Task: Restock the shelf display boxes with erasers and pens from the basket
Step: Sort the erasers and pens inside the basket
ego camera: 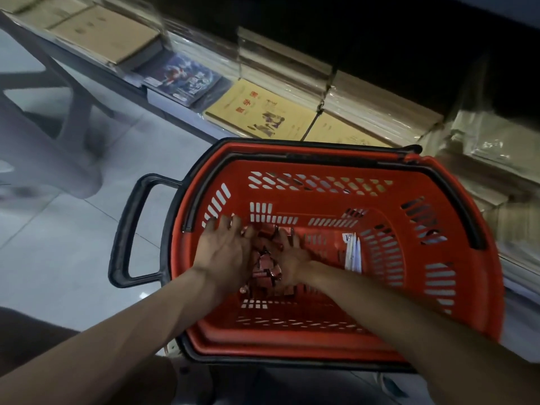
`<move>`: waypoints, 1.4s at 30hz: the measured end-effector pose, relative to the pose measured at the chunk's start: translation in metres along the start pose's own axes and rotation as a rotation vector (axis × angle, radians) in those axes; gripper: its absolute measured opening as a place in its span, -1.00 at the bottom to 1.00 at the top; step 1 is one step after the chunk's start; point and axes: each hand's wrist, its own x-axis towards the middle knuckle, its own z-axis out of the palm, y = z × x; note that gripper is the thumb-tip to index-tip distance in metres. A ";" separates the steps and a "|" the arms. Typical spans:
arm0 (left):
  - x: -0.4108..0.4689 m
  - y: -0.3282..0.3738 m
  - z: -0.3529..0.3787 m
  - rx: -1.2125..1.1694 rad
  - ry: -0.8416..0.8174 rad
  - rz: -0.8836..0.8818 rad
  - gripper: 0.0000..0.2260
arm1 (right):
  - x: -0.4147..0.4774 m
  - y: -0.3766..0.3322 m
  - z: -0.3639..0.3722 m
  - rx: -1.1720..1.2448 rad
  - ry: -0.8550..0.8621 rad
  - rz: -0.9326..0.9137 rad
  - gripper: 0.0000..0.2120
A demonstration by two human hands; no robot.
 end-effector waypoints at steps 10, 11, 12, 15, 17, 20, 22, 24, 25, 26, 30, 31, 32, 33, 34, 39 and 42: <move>0.001 0.004 0.001 0.014 -0.074 -0.006 -0.38 | 0.010 0.009 0.003 0.367 0.172 0.134 -0.31; 0.002 0.004 0.001 0.013 -0.078 -0.007 -0.37 | 0.010 0.008 0.004 0.368 0.166 0.136 -0.33; 0.002 0.005 0.001 0.014 -0.080 -0.007 -0.37 | 0.010 0.009 0.004 0.374 0.161 0.142 -0.36; 0.003 0.005 0.002 0.015 -0.074 -0.007 -0.37 | 0.011 0.012 0.004 0.381 0.158 0.140 -0.43; 0.004 0.005 0.002 0.002 -0.083 -0.011 -0.38 | 0.010 0.016 0.007 0.360 0.161 0.114 -0.44; 0.005 0.006 0.002 0.006 -0.099 -0.013 -0.34 | 0.009 0.021 0.013 0.352 0.195 0.073 -0.54; 0.006 0.007 0.002 0.014 -0.113 -0.011 -0.34 | 0.009 0.025 0.014 0.406 0.233 0.071 -0.73; 0.007 0.007 0.000 0.008 -0.120 -0.010 -0.37 | 0.010 0.031 0.012 0.417 0.262 0.081 -0.79; 0.007 0.007 0.000 0.002 -0.119 -0.009 -0.38 | 0.011 0.033 0.011 0.417 0.271 0.085 -0.77; 0.007 0.006 0.000 -0.005 -0.111 -0.010 -0.39 | 0.011 0.034 0.009 0.417 0.280 0.087 -0.72; 0.005 0.004 0.002 -0.023 -0.088 -0.006 -0.42 | 0.011 0.034 0.008 0.430 0.294 0.074 -0.58; 0.005 0.004 0.001 -0.032 -0.088 -0.004 -0.42 | 0.010 0.035 0.007 0.434 0.292 0.069 -0.56; 0.005 0.005 0.000 -0.043 -0.084 -0.004 -0.42 | 0.007 0.036 0.006 0.436 0.292 0.066 -0.57; 0.005 0.005 -0.001 -0.065 -0.078 -0.005 -0.43 | 0.006 0.038 0.006 0.446 0.307 0.055 -0.59; 0.005 0.005 -0.002 -0.091 -0.065 -0.004 -0.44 | 0.003 0.040 0.004 0.470 0.316 0.049 -0.62; 0.008 0.006 -0.008 -0.477 0.007 -0.045 -0.64 | -0.031 0.044 -0.023 0.599 0.452 -0.018 -0.70; 0.016 0.010 -0.012 -1.192 -0.141 -0.221 -0.75 | -0.084 0.038 -0.061 0.697 0.583 -0.091 -0.68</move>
